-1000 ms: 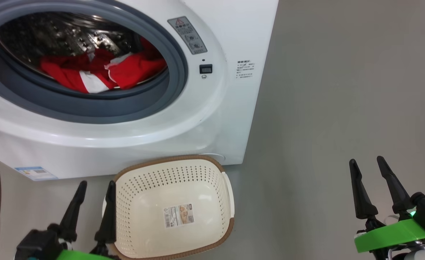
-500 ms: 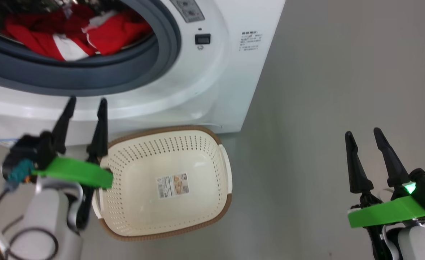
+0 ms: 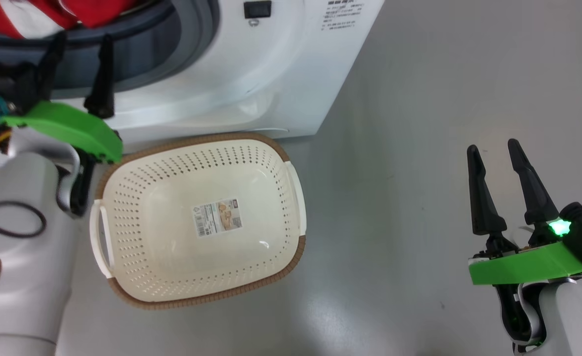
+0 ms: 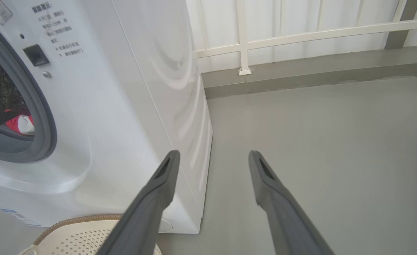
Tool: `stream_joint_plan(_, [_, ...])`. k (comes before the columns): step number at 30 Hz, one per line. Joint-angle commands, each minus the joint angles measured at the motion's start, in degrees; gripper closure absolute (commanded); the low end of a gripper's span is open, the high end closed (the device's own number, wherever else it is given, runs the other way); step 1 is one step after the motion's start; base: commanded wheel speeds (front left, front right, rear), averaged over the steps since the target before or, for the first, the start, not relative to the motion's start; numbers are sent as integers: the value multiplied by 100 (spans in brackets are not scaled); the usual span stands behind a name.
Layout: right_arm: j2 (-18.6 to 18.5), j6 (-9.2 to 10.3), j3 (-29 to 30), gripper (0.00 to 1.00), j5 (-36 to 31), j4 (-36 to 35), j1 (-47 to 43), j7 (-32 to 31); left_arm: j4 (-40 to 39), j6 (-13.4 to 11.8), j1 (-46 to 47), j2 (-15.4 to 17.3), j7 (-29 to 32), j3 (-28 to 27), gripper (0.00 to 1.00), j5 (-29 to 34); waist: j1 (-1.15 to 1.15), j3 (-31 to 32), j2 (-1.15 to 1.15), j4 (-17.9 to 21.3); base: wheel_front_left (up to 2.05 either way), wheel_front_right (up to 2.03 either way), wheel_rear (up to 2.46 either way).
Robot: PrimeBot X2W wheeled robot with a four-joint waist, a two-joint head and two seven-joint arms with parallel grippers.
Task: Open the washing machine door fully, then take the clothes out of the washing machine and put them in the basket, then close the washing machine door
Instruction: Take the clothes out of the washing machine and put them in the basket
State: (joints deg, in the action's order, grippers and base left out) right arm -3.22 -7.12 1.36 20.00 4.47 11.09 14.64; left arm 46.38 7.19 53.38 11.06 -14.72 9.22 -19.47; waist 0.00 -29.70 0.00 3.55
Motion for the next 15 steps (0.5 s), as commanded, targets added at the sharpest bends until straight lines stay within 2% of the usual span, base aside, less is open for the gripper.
stream_joint_plan(1, [7, -36, -137, 0, -62, -162, 84, 36, 162, 30, 297, 326, -28, -33, 0, -128, 0, -222, 0, 99, 0, 0, 0])
stream_joint_plan(7, [27, -36, -200, 0, -47, -180, 210, 36, 1072, 30, 1142, 554, -17, 456, 0, -373, 0, -457, 0, 202, 0, 0, 0])
stream_joint_plan(15, [33, -36, -313, 0, 38, -181, 297, 36, 1631, 30, 1775, 734, 26, 780, 0, -719, 0, -691, 0, 314, 0, 0, 0])
